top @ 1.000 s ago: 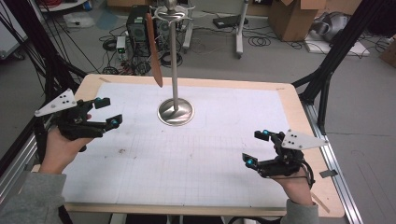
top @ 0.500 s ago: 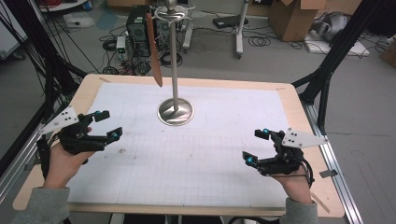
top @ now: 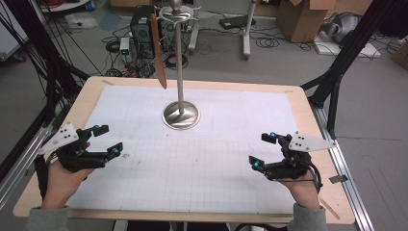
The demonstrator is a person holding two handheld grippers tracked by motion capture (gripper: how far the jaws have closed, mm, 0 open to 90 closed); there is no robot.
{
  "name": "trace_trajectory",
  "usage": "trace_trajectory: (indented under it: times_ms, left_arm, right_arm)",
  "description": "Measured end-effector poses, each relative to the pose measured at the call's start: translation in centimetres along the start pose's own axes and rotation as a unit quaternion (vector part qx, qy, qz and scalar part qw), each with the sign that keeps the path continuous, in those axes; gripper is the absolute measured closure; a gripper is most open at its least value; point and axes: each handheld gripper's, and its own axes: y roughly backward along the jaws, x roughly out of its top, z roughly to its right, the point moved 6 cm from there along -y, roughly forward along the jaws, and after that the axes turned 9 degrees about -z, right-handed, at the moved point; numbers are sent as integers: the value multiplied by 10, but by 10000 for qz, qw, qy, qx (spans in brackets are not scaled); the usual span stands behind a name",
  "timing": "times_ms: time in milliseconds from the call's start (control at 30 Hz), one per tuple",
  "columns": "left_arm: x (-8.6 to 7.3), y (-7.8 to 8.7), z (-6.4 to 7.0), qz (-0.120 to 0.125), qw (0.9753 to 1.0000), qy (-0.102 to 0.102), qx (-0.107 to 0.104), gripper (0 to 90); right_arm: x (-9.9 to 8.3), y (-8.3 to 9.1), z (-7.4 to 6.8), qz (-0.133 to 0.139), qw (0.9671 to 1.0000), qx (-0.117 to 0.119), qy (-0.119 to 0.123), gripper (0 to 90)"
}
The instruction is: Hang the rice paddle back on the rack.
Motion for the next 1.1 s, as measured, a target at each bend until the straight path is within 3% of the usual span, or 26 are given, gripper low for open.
trace_trajectory:
  times_ms: [700, 900, 1100]
  left_arm:
    - [-13, 16, 8, 103, 9995, 12, 308, 151]
    - [-15, 23, 4, 181, 9990, 118, 392, 151]
    - [-27, 32, -2, 178, 9984, 245, 485, 151]
  right_arm:
    - [-1, -2, 3, -14, 10000, -52, -47, 110]
    - [-3, -1, 6, 25, 9999, -100, -102, 110]
    - [-8, 2, 15, 97, 9994, -235, -229, 110]
